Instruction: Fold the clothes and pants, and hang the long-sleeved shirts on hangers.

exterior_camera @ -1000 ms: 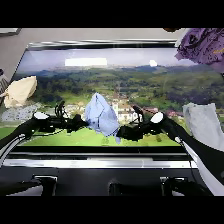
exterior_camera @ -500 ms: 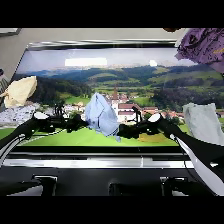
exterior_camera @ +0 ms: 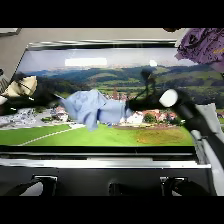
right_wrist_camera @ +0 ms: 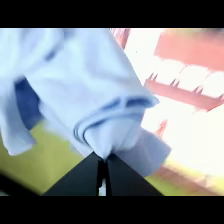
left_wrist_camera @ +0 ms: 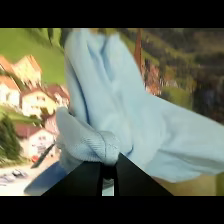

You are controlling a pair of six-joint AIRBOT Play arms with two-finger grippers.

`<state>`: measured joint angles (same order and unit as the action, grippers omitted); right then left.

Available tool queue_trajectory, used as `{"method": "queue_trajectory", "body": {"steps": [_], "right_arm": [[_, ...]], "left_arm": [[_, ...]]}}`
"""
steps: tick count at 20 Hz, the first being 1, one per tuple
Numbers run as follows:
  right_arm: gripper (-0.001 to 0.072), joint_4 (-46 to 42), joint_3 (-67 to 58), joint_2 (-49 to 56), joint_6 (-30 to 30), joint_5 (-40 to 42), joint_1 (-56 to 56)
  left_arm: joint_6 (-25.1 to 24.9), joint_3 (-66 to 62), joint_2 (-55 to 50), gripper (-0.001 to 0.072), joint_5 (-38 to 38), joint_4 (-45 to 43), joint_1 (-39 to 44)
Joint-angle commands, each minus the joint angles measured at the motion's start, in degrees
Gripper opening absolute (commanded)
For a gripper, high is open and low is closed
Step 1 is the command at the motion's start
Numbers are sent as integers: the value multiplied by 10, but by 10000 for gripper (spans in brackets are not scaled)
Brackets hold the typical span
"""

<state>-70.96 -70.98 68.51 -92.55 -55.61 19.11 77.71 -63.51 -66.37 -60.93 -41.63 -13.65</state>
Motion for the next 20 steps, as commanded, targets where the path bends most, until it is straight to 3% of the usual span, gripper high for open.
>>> {"method": "queue_trajectory", "body": {"steps": [1, 3, 7, 12, 16, 20], "right_arm": [[36, -253, -176, -52, -79, -50, 0], [36, -320, -270, -72, -94, -75, 0], [37, -372, -386, -130, -95, -106, 0], [37, -379, -395, -226, -131, -124, 0], [37, -393, -395, -208, -144, -152, 0], [37, -416, -395, -106, -144, -144, 0]], "left_arm": [[59, -170, 61, 21, -50, -140, -76], [66, -256, 94, 21, -53, -179, -104], [83, -358, 170, 22, -48, -269, -132], [189, -365, 268, 22, -30, -384, -135], [203, -360, 266, 22, -32, -374, -135], [155, -325, 196, 23, -57, -253, -132]]}}
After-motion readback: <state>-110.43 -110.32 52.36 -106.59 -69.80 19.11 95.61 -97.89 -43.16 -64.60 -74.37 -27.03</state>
